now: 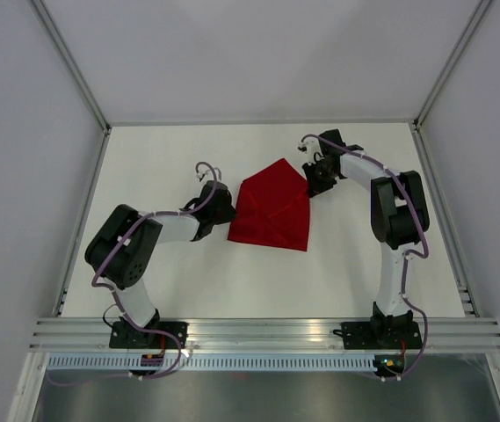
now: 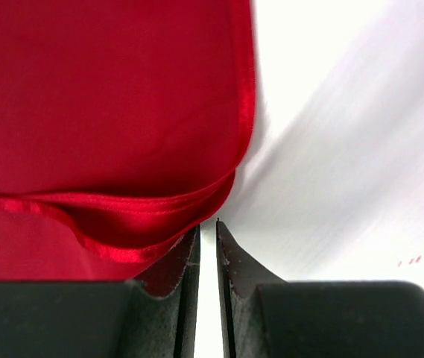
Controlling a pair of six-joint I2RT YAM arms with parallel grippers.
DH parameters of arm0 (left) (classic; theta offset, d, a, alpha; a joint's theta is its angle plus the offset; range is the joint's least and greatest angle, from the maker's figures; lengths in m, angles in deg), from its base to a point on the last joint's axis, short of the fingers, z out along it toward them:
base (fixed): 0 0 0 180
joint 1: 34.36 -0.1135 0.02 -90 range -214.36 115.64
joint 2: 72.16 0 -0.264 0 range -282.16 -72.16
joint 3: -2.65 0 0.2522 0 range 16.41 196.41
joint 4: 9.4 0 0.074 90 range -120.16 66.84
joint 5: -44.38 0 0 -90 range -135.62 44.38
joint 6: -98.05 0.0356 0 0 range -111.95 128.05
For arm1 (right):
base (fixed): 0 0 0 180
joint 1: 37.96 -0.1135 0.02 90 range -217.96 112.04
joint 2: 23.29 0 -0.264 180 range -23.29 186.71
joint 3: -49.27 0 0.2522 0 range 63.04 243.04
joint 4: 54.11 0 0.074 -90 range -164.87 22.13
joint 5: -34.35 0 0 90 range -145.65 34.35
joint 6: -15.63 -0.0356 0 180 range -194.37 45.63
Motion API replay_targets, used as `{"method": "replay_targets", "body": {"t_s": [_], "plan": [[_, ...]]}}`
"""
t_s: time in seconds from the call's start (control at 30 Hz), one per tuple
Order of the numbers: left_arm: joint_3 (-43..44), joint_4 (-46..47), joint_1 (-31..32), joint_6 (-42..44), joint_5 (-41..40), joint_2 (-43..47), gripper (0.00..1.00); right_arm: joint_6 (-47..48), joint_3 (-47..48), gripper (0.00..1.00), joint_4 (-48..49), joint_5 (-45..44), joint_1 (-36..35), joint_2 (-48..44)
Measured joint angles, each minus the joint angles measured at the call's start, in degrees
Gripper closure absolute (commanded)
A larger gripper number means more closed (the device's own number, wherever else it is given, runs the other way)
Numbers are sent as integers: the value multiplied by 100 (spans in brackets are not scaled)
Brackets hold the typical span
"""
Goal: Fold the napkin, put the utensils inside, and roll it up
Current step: Fold the napkin
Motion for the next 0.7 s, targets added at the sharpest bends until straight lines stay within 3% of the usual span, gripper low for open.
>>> {"method": "replay_targets", "body": {"t_s": [0.27,0.43,0.7], "plan": [[-170,9,22,-116,24,170,68,-4,330,77,4,-4,22,208],[76,-396,-103,-111,35,136,66,-20,280,66,4,-57,160,149],[365,-844,-435,-61,94,203,60,61,55,58,-249,-192,459,-909]]}}
